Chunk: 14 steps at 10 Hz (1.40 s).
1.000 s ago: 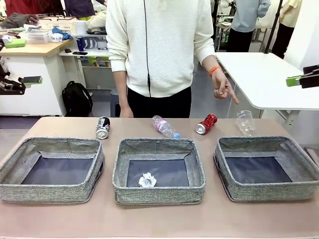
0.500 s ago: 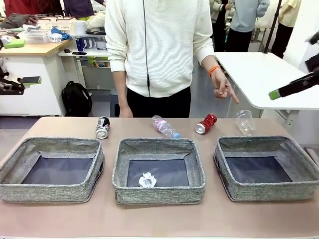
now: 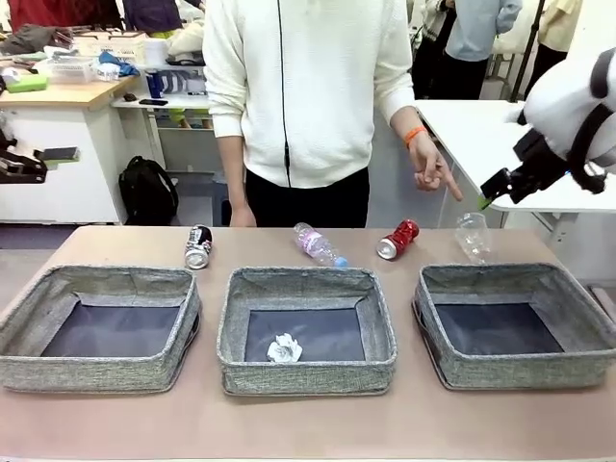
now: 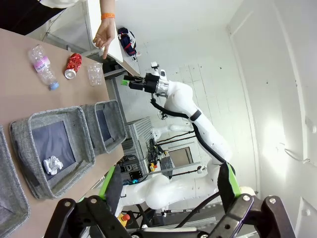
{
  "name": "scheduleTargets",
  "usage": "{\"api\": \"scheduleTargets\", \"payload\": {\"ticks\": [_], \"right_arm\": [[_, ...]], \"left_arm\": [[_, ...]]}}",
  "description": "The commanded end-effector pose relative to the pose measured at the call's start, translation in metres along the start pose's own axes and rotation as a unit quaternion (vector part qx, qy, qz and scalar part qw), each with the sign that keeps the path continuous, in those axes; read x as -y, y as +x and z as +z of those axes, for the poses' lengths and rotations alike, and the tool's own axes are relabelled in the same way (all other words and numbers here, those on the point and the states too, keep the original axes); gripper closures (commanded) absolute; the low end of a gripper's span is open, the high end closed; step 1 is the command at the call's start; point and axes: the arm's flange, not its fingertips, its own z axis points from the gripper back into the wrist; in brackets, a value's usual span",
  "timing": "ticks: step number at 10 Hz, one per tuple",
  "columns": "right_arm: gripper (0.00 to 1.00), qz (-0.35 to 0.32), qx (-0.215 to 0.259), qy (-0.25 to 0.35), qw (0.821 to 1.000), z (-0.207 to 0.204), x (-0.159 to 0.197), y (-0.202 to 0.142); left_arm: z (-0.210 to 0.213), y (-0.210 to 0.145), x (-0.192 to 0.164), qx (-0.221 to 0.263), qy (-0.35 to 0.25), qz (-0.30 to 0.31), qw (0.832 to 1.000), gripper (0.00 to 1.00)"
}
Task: Sort the waste into the appropriate baskets.
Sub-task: Pick up the waste item pointed out by the person.
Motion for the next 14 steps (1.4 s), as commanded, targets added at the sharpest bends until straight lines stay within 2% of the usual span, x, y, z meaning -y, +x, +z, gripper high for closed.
{"api": "scheduleTargets", "payload": {"ticks": [1,2,3,4,6,8,14], "right_arm": [[0.00,0.006,0.010,0.001,1.000,0.016,-0.005,-0.009],[0.00,0.006,0.010,0.001,1.000,0.016,-0.005,-0.009],[0.00,0.000,-0.002,0.001,1.000,-0.004,0.000,0.001],[0.00,-0.041,0.002,-0.040,0.998,-0.006,0.005,0.011],[0.00,-0.087,-0.063,-0.046,0.993,-0.044,0.030,0.039],[0.00,-0.097,-0.089,-0.041,0.990,-0.063,0.042,0.049],[0.00,-0.123,-0.166,-0.033,0.978,-0.126,0.057,0.051]], "left_arm": [[0.001,-0.002,0.002,-0.005,0.001,-0.002,1.000,0.00],[0.001,-0.002,0.002,-0.005,0.001,-0.002,1.000,0.00],[0.001,-0.002,0.002,-0.005,0.001,-0.002,1.000,0.00],[0.001,-0.002,0.002,-0.005,0.001,-0.002,1.000,0.00],[0.001,-0.002,0.002,-0.005,0.001,-0.002,1.000,0.00],[0.001,-0.002,0.002,-0.005,0.001,-0.002,1.000,0.00],[0.001,-0.002,0.002,-0.005,0.001,-0.002,1.000,0.00]]}}
